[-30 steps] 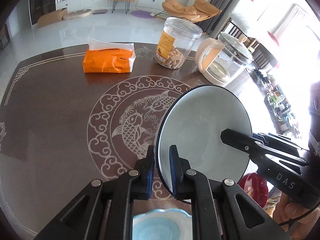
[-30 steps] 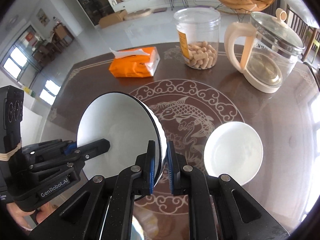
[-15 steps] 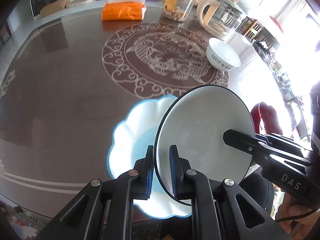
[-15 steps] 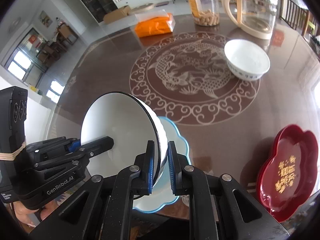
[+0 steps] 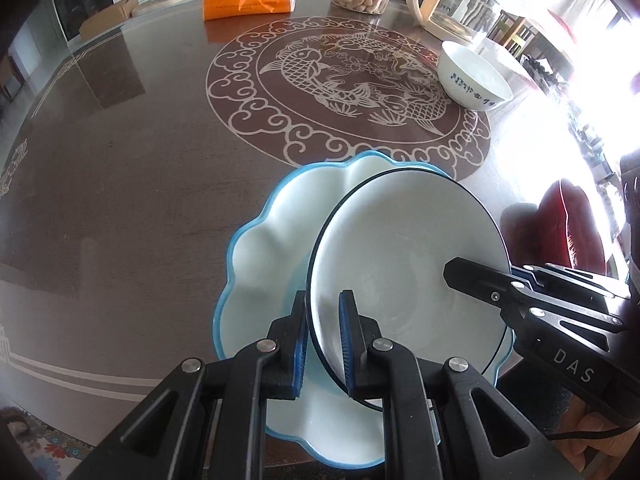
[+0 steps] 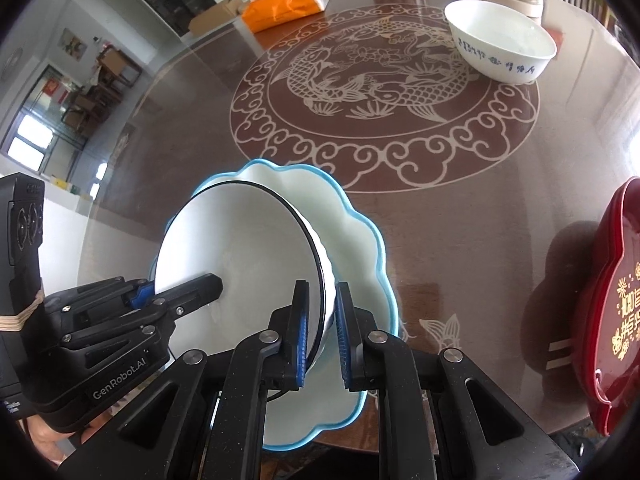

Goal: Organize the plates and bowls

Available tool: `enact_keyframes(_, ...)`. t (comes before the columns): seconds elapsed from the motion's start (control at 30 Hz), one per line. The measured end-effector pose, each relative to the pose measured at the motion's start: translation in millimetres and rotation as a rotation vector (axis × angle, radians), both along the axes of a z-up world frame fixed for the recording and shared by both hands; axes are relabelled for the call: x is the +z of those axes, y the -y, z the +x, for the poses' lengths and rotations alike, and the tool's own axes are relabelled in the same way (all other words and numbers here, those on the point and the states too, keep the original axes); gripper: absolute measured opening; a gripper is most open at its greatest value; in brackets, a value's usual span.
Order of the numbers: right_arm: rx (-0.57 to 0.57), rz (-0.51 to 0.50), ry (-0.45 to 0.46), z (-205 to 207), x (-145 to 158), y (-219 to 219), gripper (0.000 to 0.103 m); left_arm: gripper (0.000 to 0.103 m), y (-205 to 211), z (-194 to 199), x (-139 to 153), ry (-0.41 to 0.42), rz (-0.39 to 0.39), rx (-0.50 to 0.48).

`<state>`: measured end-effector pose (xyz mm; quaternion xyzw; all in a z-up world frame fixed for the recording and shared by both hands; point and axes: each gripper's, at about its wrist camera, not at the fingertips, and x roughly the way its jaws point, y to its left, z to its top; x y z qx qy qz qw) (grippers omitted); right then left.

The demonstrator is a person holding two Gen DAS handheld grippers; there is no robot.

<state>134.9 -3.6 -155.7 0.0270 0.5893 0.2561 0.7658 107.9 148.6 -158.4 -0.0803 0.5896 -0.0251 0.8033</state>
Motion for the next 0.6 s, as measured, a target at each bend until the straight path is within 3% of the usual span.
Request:
enact_keyframes(0.17, 0.008, 0.019, 0.018, -0.6, -0.4, -2.9, 0.023, 0.016, 6.1, 1.0, -2.6, 0.018, 0.067, -0.019)
enact_keyframes(0.33, 0.027, 0.058, 0.087, -9.3, 10.2, -4.2, 0.055, 0.018, -1.7, -4.2, 5.6, 0.047, 0.115, 0.024)
enact_keyframes(0.6, 0.01, 0.088, 0.226, -28.4, 48.5, 14.8, 0.064, 0.018, -11.6, -12.5, 33.5, 0.122, 0.136, 0.076)
